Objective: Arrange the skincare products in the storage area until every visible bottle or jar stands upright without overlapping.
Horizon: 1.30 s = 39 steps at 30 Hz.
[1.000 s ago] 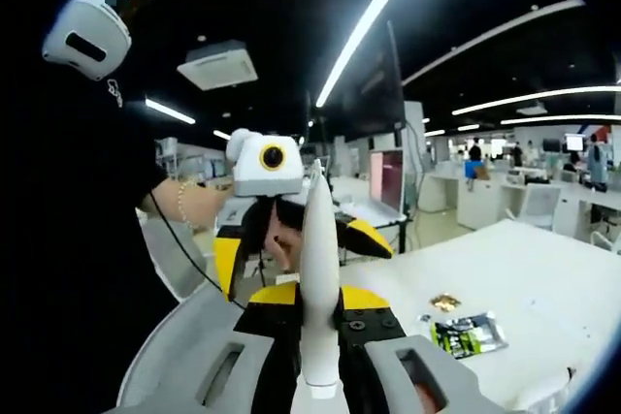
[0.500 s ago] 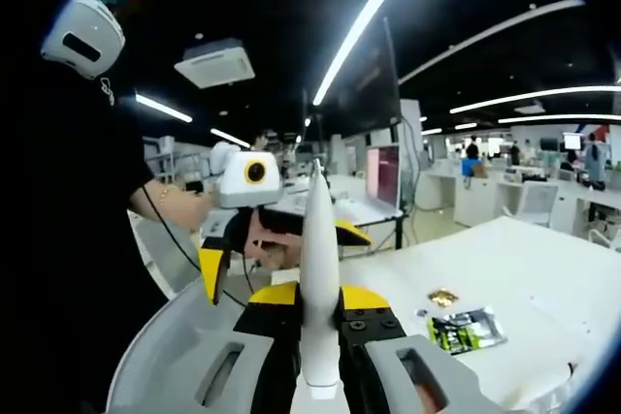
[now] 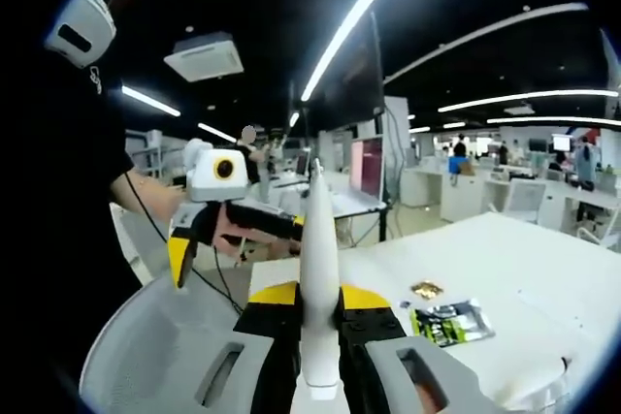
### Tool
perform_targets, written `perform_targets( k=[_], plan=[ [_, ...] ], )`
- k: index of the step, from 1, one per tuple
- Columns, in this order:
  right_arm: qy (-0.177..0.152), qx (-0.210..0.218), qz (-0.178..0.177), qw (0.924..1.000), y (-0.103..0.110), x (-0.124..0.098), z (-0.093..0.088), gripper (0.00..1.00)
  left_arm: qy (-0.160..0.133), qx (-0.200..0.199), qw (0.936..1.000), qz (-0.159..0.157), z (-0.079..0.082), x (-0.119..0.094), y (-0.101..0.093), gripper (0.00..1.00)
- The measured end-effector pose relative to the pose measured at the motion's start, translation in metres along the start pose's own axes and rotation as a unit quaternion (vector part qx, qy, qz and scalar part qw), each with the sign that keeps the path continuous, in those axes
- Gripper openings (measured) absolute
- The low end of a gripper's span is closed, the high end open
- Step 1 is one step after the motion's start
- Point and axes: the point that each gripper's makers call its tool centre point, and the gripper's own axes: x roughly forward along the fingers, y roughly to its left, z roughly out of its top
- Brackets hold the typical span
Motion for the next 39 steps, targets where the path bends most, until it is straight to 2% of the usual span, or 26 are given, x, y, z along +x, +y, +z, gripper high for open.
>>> perform_targets(
  k=[7,12,22,31,39],
  plan=[
    [-0.005,0.004,-0.010,0.9999,-0.014,0.003,-0.014,0.04,-0.005,-0.014,0.9996,0.025,-0.010,-0.012,0.004,0.99],
    [-0.004,0.006,-0.020,0.9998,-0.023,0.004,-0.020,0.04,0.010,-0.029,0.9990,0.033,-0.028,-0.018,0.011,0.99],
    [-0.003,0.003,-0.035,0.9994,-0.049,0.007,-0.033,0.04,0.007,-0.034,0.9984,0.045,-0.031,-0.024,0.023,0.99],
    [-0.008,0.001,-0.054,0.9985,-0.070,0.005,-0.046,0.04,0.013,-0.041,0.9979,0.049,-0.040,-0.021,0.029,0.99],
    [-0.009,0.001,-0.065,0.9978,-0.084,0.004,-0.061,0.04,0.018,-0.047,0.9978,0.042,-0.049,-0.007,0.035,0.98]
  ],
)
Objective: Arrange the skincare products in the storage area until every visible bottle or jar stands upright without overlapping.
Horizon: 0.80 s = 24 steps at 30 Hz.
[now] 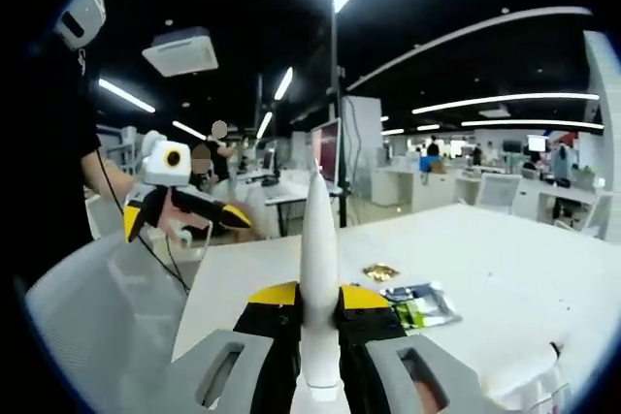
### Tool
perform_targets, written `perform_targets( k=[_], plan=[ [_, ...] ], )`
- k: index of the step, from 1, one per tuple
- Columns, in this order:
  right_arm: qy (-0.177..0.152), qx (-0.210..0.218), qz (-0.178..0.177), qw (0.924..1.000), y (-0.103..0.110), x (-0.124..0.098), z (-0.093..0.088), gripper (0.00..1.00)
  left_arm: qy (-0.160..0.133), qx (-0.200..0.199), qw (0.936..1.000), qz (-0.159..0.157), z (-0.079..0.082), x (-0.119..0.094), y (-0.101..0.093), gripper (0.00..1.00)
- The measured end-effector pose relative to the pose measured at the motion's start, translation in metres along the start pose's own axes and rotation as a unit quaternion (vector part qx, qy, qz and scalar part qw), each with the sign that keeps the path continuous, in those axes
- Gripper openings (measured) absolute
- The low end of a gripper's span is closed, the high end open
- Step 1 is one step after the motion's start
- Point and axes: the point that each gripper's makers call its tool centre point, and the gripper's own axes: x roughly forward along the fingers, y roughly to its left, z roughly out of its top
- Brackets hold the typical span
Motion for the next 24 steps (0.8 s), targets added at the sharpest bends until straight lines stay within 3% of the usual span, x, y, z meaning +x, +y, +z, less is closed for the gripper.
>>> perform_targets(
  k=[6,24],
  plan=[
    [0.006,0.001,0.006,1.0000,-0.010,0.004,-0.015,0.04,0.000,-0.003,1.0000,-0.005,-0.002,0.004,-0.001,0.97],
    [0.005,-0.020,0.031,0.9993,-0.029,0.015,-0.036,0.04,0.019,-0.014,0.9997,0.012,-0.019,0.005,0.010,0.97]
  ],
)
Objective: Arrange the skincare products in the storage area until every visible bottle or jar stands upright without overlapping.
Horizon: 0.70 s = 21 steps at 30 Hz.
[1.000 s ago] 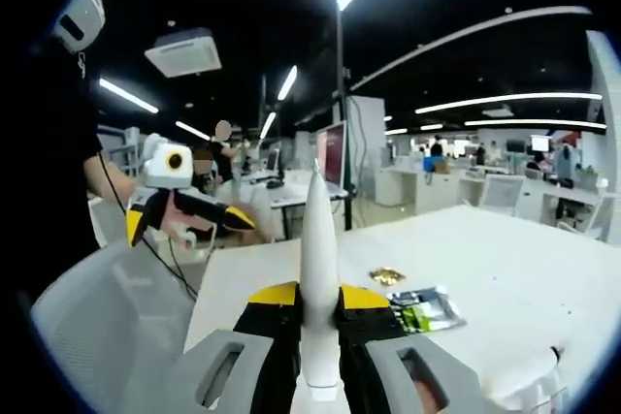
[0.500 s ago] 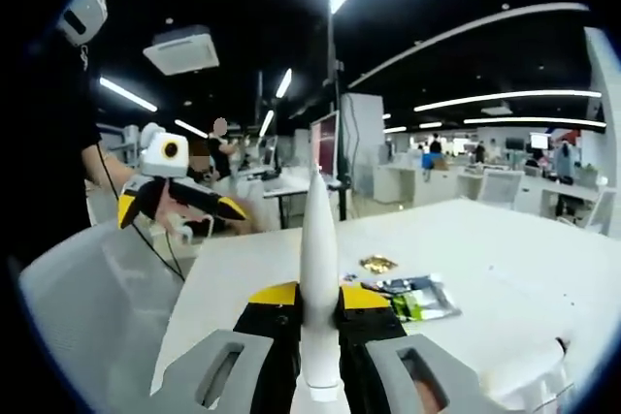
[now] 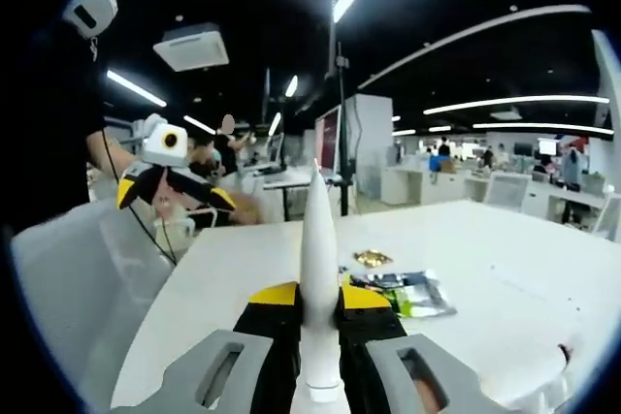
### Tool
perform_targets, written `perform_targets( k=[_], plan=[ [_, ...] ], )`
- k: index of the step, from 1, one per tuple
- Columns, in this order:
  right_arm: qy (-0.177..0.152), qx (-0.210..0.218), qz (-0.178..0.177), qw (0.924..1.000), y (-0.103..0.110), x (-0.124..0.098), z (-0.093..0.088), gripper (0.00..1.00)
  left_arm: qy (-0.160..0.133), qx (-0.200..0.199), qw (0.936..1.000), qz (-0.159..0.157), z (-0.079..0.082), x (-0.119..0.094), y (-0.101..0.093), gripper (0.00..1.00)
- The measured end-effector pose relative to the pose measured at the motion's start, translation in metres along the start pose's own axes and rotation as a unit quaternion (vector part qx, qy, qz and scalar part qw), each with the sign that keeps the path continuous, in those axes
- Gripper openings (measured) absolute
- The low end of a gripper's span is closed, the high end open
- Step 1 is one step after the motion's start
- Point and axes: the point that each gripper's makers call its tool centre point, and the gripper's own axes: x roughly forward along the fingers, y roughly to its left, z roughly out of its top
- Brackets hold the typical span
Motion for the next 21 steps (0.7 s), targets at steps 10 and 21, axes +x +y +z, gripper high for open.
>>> perform_targets(
  k=[10,21],
  plan=[
    [-0.006,-0.004,0.004,1.0000,-0.008,0.001,-0.006,0.04,0.007,0.003,1.0000,-0.006,0.003,0.008,0.003,0.96],
    [0.008,-0.027,0.023,0.9993,-0.005,0.003,-0.004,0.07,0.019,0.008,0.9997,-0.013,0.002,0.012,-0.001,0.95]
  ],
)
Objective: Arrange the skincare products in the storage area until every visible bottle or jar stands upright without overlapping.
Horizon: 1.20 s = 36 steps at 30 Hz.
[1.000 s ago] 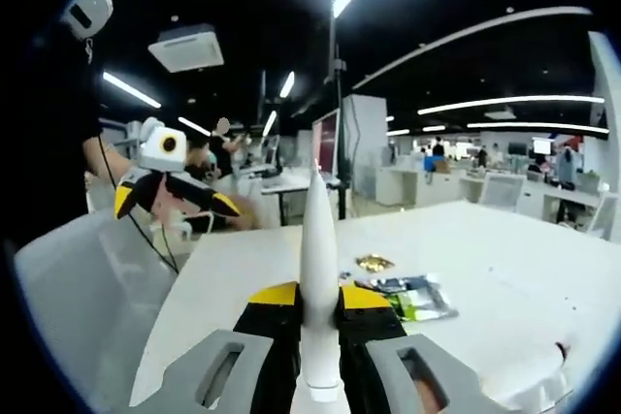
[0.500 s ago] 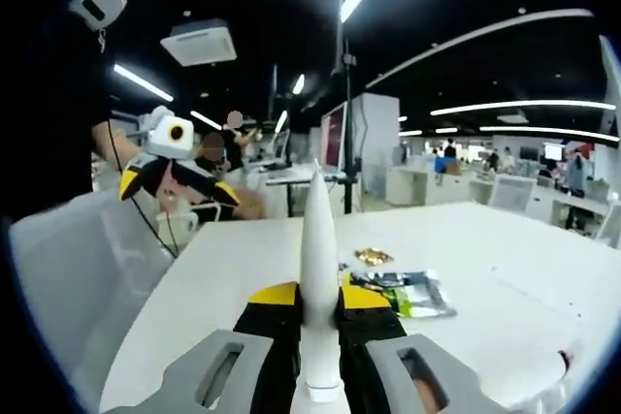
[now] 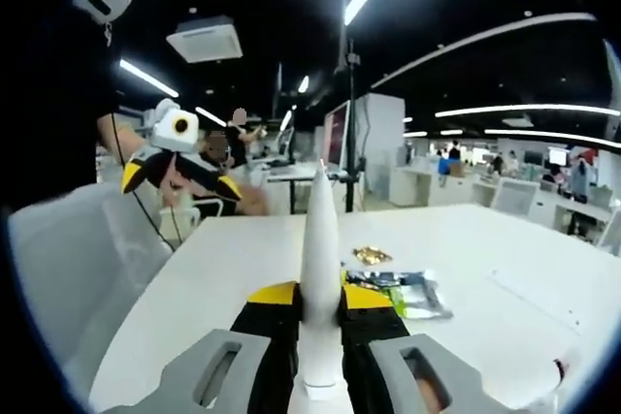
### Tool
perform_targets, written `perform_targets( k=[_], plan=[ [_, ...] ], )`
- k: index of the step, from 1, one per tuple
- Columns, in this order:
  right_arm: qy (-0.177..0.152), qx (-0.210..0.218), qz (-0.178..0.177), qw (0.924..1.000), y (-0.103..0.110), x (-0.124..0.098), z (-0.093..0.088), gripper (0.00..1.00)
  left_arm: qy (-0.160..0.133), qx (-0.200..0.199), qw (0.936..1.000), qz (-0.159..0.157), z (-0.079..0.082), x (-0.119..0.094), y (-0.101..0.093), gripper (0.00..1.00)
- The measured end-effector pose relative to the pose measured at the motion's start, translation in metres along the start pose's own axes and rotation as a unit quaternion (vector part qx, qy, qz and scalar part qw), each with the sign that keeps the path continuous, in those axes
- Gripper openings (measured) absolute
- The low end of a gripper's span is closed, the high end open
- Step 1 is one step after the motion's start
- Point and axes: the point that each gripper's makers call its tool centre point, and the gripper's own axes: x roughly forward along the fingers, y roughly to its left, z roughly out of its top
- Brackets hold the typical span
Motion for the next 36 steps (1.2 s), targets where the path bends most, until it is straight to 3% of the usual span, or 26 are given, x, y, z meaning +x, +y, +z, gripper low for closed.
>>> perform_targets(
  k=[16,36],
  plan=[
    [0.020,0.001,0.011,0.9997,-0.003,-0.007,-0.004,0.09,0.008,-0.003,0.9999,-0.011,-0.004,0.005,-0.007,0.92],
    [0.029,0.011,0.013,0.9994,-0.009,-0.006,-0.006,0.10,0.005,-0.008,0.9999,-0.009,-0.007,0.003,0.001,0.92]
  ],
)
